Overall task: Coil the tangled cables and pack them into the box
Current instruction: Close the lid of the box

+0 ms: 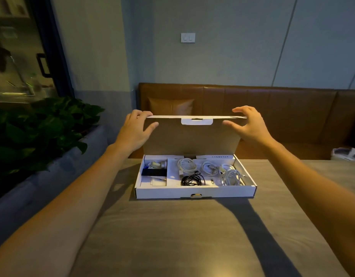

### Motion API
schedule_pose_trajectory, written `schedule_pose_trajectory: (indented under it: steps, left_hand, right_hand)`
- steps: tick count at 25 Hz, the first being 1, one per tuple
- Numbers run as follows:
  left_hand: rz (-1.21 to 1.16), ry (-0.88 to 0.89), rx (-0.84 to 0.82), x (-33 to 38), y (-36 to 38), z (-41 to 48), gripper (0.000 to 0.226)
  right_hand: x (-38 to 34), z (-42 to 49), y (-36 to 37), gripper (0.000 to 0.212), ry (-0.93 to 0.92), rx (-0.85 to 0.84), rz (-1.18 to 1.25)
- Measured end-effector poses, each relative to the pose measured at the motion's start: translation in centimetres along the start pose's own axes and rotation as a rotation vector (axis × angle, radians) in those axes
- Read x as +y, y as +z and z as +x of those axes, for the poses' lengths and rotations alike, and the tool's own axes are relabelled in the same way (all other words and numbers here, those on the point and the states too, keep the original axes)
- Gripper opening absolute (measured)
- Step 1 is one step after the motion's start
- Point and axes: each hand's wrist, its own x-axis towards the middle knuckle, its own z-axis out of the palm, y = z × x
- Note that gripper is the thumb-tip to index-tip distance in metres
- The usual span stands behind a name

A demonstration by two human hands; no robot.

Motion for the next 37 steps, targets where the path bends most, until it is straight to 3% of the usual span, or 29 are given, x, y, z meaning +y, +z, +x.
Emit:
schedule_pose_trajectory:
  steps: [4, 10, 19, 23, 27, 34, 37]
  left_hand:
    - [0.258, 0.137, -0.001, 1.9, -1.2, -1.2, 0.043]
    - [0.331, 0.25, -0.163, 4.3, -0.9, -4.5, 0.043]
    - [0.33, 0.235, -0.238, 4.5, -0.3, -13.9, 0.043]
    - [0.31, 0.188, -0.302, 4.0, 1.2, -17.1, 0.047]
    - [0.315, 0.137, -0.325, 3.8, 1.9, -18.7, 0.051]
    - [0.241, 0.022, -0.2, 4.8, 0.6, -16.8, 0.035]
    - [0.167, -0.018, -0.165, 4.9, 0.2, -15.6, 0.031]
  right_hand:
    - [-0.2, -1.6, -0.3, 0.044, -0.047, -0.108, -0.234]
    - [0.1, -5.1, -0.1, 0.034, -0.128, -0.056, -0.392]
    - [2.2, -12.8, 0.7, 0.042, 0.009, -0.186, -0.372]
    - [2.8, -15.7, 1.3, 0.046, 0.19, -0.216, -0.273]
    - [3.0, -17.2, 1.9, 0.048, 0.255, -0.183, -0.217]
    - [3.1, -16.3, 1.2, 0.028, 0.34, 0.002, -0.087]
    - [3.1, -15.7, 0.9, 0.025, 0.343, 0.009, -0.068]
